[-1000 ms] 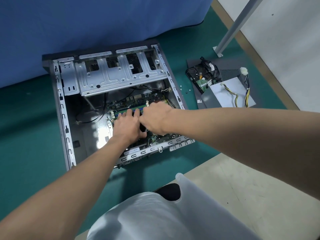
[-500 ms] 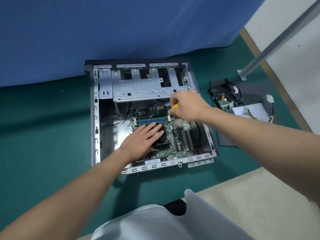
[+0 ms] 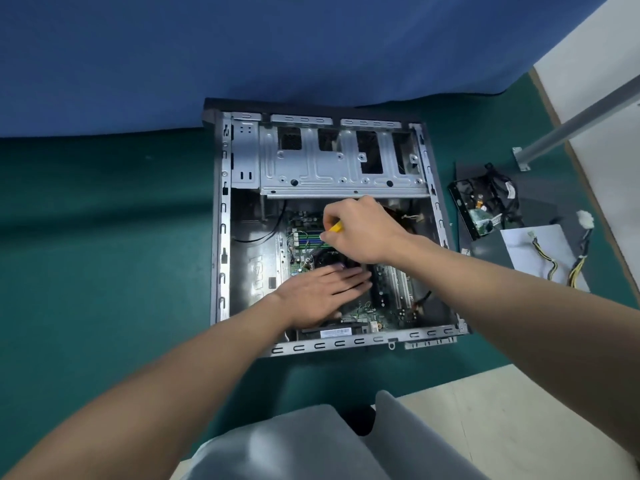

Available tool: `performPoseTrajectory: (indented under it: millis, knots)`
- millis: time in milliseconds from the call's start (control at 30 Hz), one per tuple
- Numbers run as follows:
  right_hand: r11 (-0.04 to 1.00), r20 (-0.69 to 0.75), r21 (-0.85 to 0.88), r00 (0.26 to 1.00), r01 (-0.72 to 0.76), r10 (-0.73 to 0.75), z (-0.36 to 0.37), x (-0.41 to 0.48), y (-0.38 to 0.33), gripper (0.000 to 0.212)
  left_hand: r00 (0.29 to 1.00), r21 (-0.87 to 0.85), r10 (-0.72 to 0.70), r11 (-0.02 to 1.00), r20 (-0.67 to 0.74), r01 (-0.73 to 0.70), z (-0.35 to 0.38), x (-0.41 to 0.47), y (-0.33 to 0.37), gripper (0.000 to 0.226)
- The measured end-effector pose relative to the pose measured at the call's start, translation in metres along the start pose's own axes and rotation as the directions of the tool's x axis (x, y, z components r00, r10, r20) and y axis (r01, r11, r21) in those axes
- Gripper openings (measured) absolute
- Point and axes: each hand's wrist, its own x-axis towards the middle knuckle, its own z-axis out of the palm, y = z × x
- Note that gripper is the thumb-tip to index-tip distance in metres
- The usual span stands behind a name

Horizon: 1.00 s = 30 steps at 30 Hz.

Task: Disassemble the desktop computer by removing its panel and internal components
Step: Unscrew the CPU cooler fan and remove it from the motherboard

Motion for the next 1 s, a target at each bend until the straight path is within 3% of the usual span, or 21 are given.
performPoseTrajectory:
  millis: [733, 867, 1000]
  knots:
    - [0.985, 0.069, -0.168, 0.996, -0.036, 0.048, 0.009, 0.011, -0.007, 0.014, 1.0, -0.016, -0.012, 1.0, 0.026, 0.012, 0.0, -0.001, 0.0, 0.066]
    - [0.972, 0.171, -0.228, 0.981, -0.056, 0.097, 0.002, 0.011, -0.021, 0.033, 1.0, -0.026, -0.015, 1.0, 0.022, 0.015, -0.002, 0.0, 0.0, 0.067]
    - [0.969, 0.27, -0.224, 0.949, -0.101, 0.161, -0.005, 0.02, -0.04, 0.032, 1.0, -0.052, -0.025, 0.998, 0.014, 0.026, -0.002, 0.0, 0.001, 0.066]
